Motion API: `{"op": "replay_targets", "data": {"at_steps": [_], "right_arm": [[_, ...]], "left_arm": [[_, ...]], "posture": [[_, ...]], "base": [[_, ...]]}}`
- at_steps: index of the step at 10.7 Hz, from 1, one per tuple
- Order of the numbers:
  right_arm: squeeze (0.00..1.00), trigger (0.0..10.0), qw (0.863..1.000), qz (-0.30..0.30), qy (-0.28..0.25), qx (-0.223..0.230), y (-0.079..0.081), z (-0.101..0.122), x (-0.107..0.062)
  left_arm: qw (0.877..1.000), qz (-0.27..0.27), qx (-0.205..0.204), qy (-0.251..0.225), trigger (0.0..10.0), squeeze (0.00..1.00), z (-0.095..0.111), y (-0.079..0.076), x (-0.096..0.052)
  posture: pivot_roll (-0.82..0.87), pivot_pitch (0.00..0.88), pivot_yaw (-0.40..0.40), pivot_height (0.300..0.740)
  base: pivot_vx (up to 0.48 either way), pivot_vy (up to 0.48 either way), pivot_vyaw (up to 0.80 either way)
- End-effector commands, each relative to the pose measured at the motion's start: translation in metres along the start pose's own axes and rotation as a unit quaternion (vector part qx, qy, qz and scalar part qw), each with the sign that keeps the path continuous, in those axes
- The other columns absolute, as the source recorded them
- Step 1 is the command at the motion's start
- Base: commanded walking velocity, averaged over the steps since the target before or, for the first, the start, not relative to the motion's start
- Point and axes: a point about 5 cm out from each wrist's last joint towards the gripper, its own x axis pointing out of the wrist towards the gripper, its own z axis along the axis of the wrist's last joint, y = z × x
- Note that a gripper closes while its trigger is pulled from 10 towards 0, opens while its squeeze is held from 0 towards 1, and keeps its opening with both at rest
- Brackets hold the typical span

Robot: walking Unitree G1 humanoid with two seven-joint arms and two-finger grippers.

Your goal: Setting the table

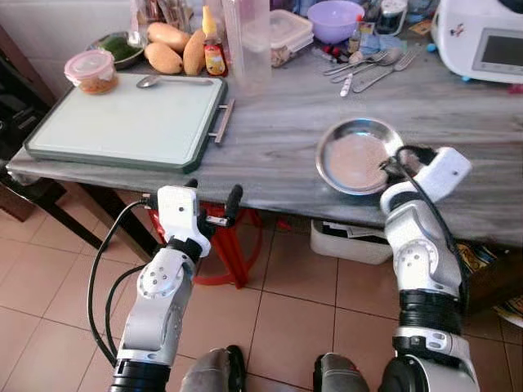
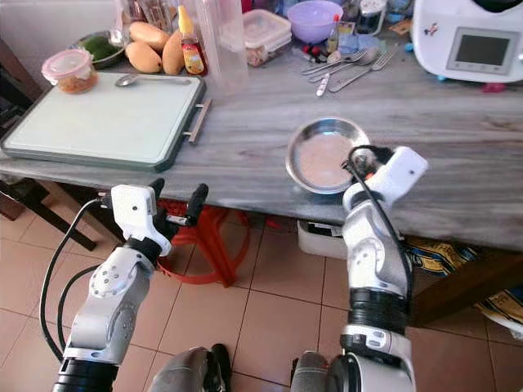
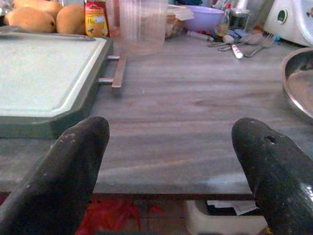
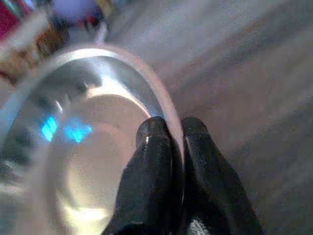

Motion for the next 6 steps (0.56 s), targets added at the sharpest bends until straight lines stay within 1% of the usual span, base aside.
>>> {"op": "replay_targets", "data": {"at_steps": [1, 4, 6], "right_arm": [[1.0, 10.0, 0.999, -0.012, 0.043, 0.0, -0.004, -0.018, -0.003], [1.0, 10.0, 0.999, -0.014, 0.043, 0.004, -0.004, -0.01, -0.009], [1.0, 10.0, 0.999, -0.01, 0.036, 0.002, 0.0, -0.001, -0.013]], "left_arm": [[1.0, 0.002, 0.003, 0.003, 10.0, 0.0, 0.001, 0.002, -0.002], [1.0, 0.002, 0.002, 0.004, 10.0, 0.0, 0.001, 0.001, -0.001], [1.0, 0.002, 0.0, 0.002, 10.0, 0.0, 0.001, 0.0, 0.001]], "posture": [[-0.02, 0.157, 0.097, 0.74], [-0.03, 0.16, 0.099, 0.74], [-0.04, 0.157, 0.096, 0.74]], "base": [[0.0, 0.0, 0.0], [0.0, 0.0, 0.0], [0.0, 0.0, 0.0]]}}
